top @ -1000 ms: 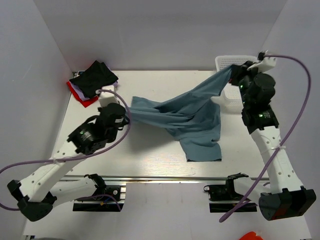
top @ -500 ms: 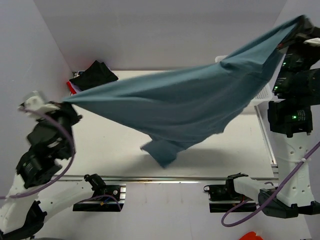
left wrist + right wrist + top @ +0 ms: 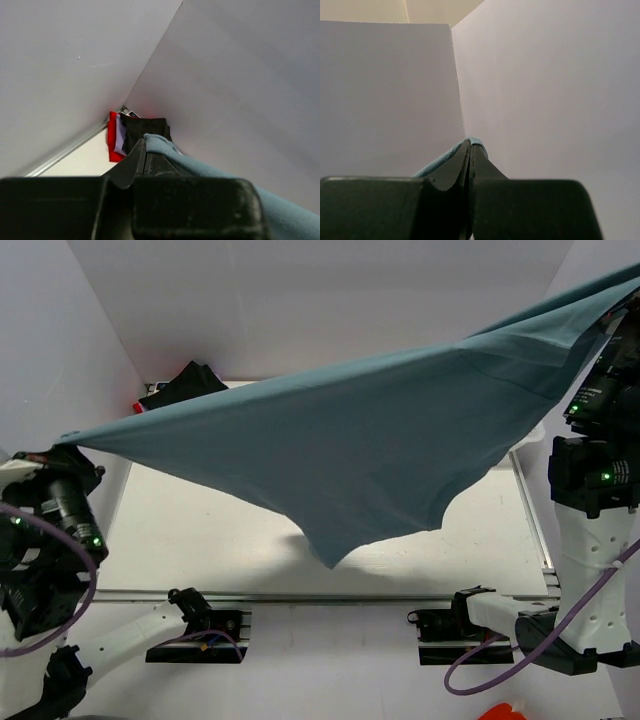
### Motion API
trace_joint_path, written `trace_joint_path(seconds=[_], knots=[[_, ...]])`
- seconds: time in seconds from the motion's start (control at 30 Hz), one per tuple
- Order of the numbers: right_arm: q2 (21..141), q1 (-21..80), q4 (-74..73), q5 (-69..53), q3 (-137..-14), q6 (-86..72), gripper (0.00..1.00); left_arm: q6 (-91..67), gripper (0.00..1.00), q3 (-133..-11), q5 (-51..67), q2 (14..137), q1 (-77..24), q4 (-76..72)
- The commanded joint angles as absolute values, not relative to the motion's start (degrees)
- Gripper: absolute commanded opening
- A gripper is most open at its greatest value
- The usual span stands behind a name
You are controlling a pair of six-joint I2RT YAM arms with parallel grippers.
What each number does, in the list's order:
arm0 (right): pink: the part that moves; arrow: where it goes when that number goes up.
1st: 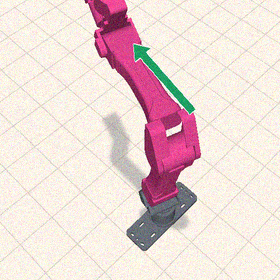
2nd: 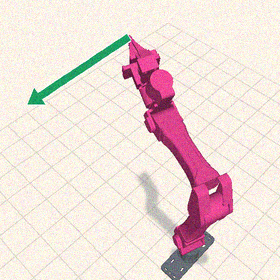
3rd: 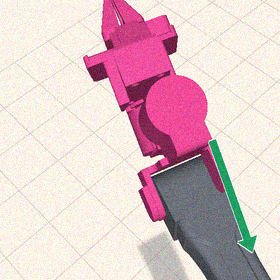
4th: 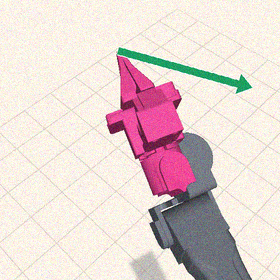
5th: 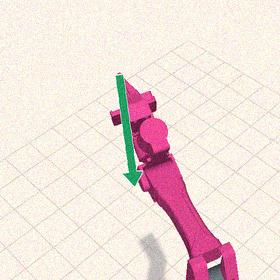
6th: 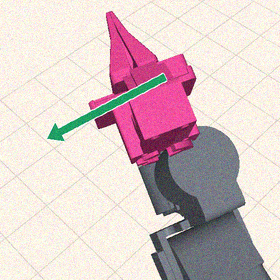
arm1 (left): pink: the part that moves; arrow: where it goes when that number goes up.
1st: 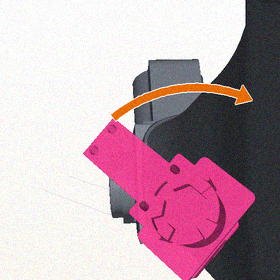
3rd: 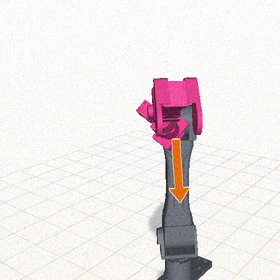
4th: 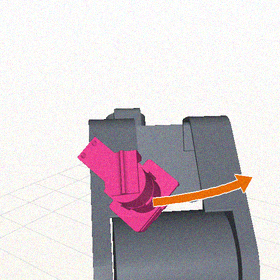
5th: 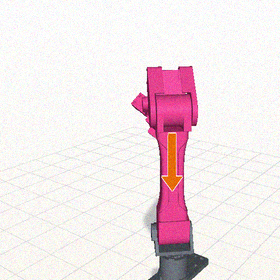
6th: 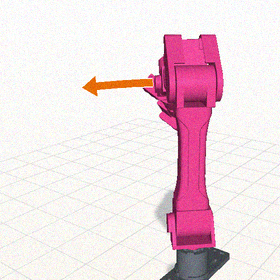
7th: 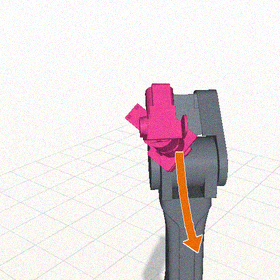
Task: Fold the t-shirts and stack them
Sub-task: Flatten out the tshirt
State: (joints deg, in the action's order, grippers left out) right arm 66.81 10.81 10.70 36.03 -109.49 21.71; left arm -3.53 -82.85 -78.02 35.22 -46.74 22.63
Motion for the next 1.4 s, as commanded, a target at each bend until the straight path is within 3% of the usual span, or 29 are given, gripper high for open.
trace_joint_path(seconds=[0.0, 0.3, 0.47, 0.6, 0.8, 0.93, 1.2, 1.37], knots=[[64.2, 10.2, 12.4, 38.2, -110.9, 23.0, 0.0, 1.9, 0.0, -85.4, -81.7, 39.2, -46.5, 19.3], [69.1, 10.1, 13.1, 37.7, -100.9, 19.3, 0.0, 18.0, 0.0, -78.2, -78.9, 50.5, -46.1, -5.0], [74.3, 10.0, 17.8, 38.7, -92.0, 17.3, 0.0, 29.6, 0.0, -74.3, -77.6, 62.8, -43.4, -21.2], [81.4, 9.8, 17.1, 41.3, -95.1, 19.2, 0.0, 39.2, 0.0, -74.6, -77.6, 70.9, -38.1, -37.1], [81.6, 9.6, 15.1, 42.4, -97.5, 20.0, 0.0, 38.2, 0.0, -79.8, -75.9, 71.6, -32.6, -34.6], [75.3, 9.7, 12.4, 40.3, -96.6, 17.8, 0.0, 31.3, 0.0, -82.4, -73.7, 67.9, -32.1, -22.4], [65.1, 9.8, 9.1, 40.2, -97.5, 18.6, 0.0, 36.7, 0.0, -83.0, -72.7, 58.4, -32.1, -24.8], [58.1, 9.8, 5.2, 38.9, -100.2, 18.1, 0.0, 33.9, 0.0, -85.7, -70.7, 52.0, -32.1, -16.1]])
